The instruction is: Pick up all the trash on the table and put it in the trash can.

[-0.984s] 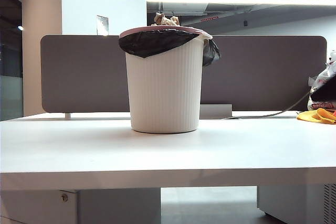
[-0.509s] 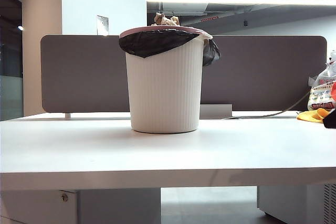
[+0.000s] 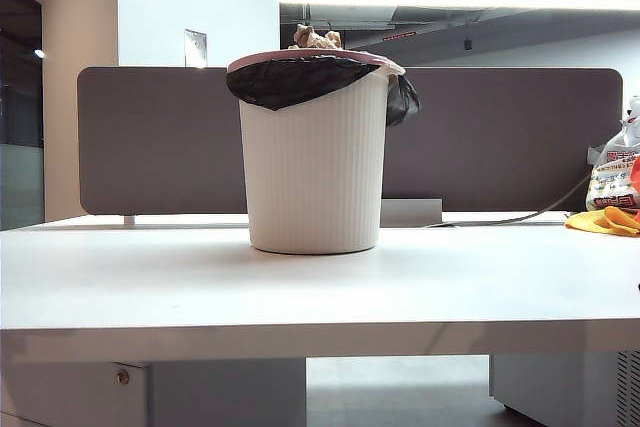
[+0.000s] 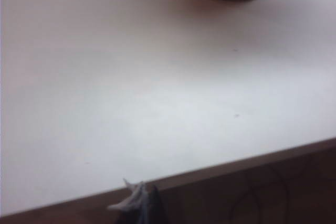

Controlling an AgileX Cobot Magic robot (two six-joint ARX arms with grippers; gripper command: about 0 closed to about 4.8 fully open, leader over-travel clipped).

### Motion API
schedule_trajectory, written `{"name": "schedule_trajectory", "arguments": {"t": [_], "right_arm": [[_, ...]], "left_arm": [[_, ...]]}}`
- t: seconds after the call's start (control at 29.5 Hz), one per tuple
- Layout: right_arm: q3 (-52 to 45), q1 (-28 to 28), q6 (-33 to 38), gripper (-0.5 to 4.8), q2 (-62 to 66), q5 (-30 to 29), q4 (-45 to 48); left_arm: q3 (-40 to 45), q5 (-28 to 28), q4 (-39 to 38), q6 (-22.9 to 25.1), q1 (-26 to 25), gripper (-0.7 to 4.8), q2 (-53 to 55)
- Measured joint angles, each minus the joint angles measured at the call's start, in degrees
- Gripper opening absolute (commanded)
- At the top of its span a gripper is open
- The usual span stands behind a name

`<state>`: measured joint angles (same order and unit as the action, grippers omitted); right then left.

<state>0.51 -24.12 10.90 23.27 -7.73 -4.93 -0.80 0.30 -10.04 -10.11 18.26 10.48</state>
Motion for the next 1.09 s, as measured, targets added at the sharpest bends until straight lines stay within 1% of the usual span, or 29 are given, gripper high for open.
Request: {"name": "schedule_trajectory", "arguments": {"t": [0.41, 0.51, 0.58, 0.64, 0.78, 0.88, 0.98, 1.09], "right_arm": [[0.0, 0.0, 0.0, 0.13, 0.0, 0.1, 0.0], [0.0, 0.9, 0.0, 0.13, -2.9, 0.0, -1.0], [0.0, 2.5, 0.0, 0.13, -5.6, 0.0, -1.0], [0.0, 4.8, 0.0, 0.13, -8.8, 0.0, -1.2], [0.0, 11.7, 0.0, 0.13, -19.5, 0.1, -0.8], [0.0, 17.3, 0.0, 0.13, -22.9, 0.2, 0.3], [0.0, 20.1, 0.0, 0.13, -23.1, 0.4, 1.9], [0.0, 21.2, 0.0, 0.13, -23.1, 0.4, 2.6]], "left_arm": [[0.0, 0.6, 0.0, -0.9, 0.0, -0.03, -0.2], [0.0, 1.1, 0.0, -0.9, -1.0, -0.03, -2.2], [0.0, 2.2, 0.1, -0.9, -4.0, -0.03, -3.2], [0.0, 2.5, 0.0, -0.9, -8.7, -0.03, -4.7], [0.0, 2.2, 0.0, -0.9, -17.6, -0.03, -7.9], [0.0, 1.9, 0.6, -0.9, -22.8, -0.03, -10.5], [0.2, 1.0, 0.7, -1.0, -22.5, -0.03, -10.3], [0.2, 1.0, 0.7, -1.0, -22.5, -0.03, -10.3]]}}
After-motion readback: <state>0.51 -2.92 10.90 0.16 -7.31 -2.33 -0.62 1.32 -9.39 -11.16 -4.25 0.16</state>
